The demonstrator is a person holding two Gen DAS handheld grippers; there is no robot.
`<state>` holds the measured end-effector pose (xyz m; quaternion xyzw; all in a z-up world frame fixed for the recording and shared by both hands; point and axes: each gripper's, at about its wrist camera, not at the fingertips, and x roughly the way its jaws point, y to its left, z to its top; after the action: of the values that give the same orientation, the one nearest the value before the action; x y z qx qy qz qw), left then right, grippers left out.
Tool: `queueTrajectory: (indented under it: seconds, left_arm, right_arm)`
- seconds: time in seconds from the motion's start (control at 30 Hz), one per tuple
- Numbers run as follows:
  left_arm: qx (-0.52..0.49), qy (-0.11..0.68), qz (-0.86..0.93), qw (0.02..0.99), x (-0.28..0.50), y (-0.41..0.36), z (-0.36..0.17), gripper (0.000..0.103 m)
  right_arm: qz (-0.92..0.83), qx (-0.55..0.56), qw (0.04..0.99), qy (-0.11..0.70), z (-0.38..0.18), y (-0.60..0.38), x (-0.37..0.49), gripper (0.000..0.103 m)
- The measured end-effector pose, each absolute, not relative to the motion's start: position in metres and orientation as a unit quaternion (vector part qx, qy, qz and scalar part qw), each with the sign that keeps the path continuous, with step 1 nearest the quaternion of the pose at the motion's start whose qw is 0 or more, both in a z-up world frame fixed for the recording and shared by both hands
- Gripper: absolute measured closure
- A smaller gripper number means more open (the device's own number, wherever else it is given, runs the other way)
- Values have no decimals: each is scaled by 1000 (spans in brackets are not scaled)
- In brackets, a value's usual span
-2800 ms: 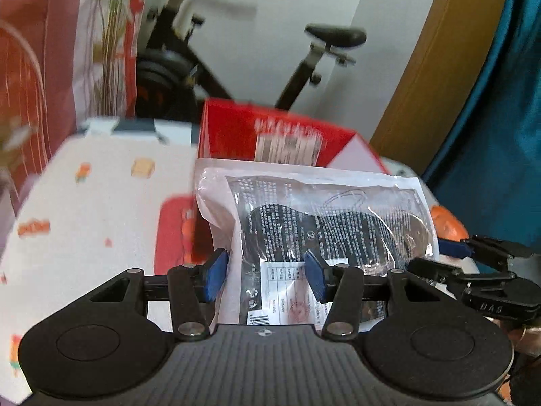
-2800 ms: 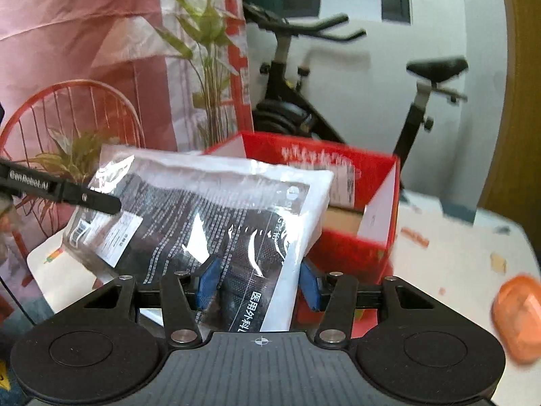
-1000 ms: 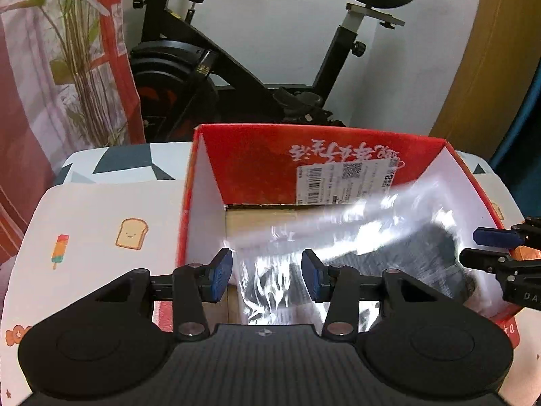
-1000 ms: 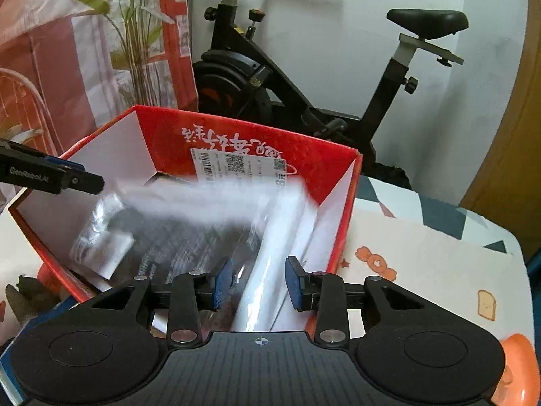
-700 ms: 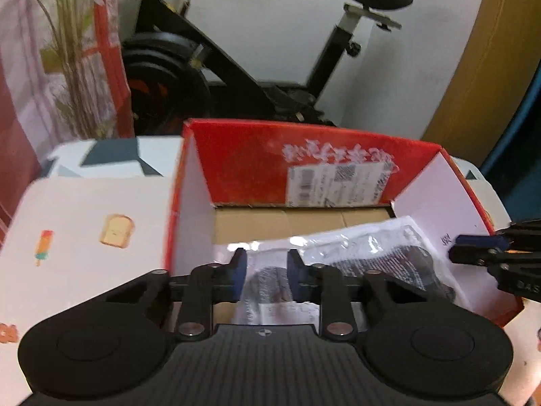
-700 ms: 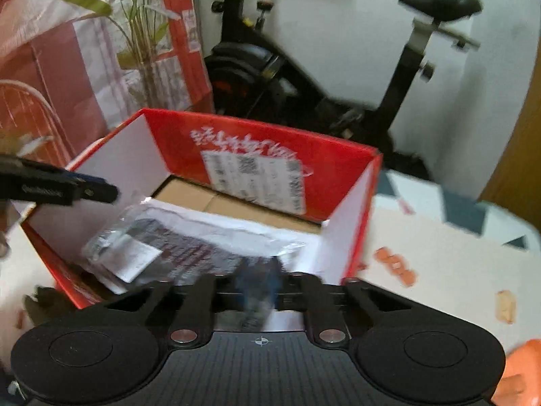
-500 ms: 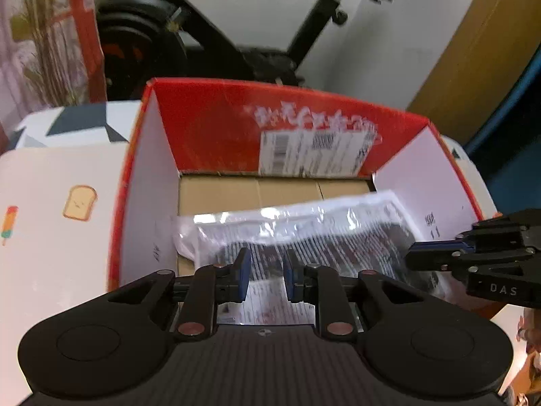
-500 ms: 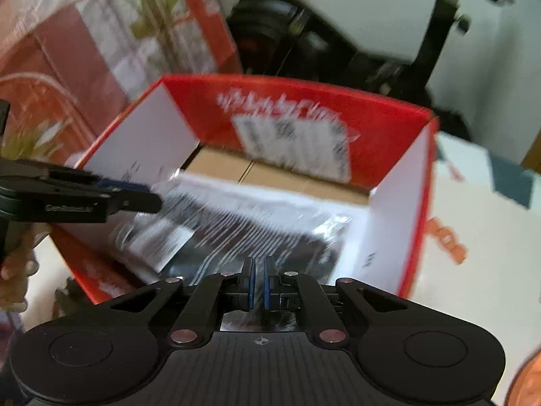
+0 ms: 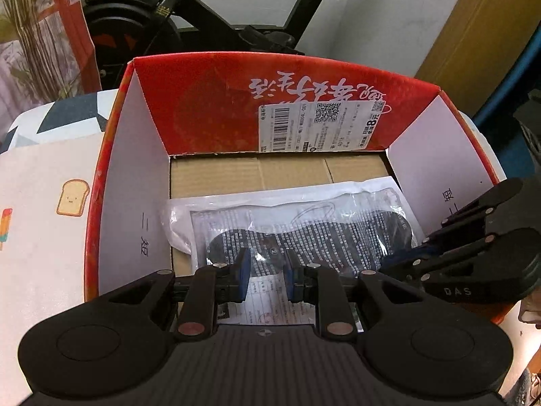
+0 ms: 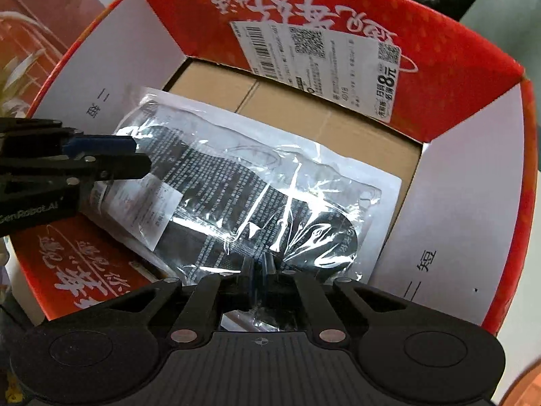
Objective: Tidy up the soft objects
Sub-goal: 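Lower the clear bag into the red box and open both grippers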
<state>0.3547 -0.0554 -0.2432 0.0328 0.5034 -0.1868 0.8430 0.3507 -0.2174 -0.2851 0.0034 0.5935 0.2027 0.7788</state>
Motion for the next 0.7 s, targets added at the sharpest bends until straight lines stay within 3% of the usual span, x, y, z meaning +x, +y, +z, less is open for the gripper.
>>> queueTrajectory:
  seconds: [0.2,0.3,0.33,0.37,0.43,0.5,0.57,0.63,0.7]
  left_arm:
    - [41,479,-174,859,346,-54,-235,80]
    - [33,461,-170,871,338,-48,-222,77]
    - [30,454,-172,874,335,-47,-218,66]
    - [28,447,-172,877,332,-46,-213,51]
    - [27,426,-170,888,323,-44,-201,40]
    - [37,405,-167,898,313,-44,-191,36]
    - [42,392,-165,904,303,-43,-183,16]
    - [42,379,-161,910,293,-39,-177,3]
    - [42,363,-158,917,281,-35,-171,2]
  right_arm:
    - [177,-21,795,580,-279,-213,347,101]
    - [151,-19,828,539,-268,-216,335,68]
    - [146,-12,838,525,-262,-219,330,53]
    - [144,-6,846,513,-258,-222,324,52]
    - [138,3,854,501,-252,-226,317,51]
    - [137,8,864,485,-243,-225,307,41]
    - [135,0,875,465,-234,-220,296,11]
    - [140,-3,884,445,-225,-218,281,5]
    - [143,0,890,433,-220,-217,278,4]
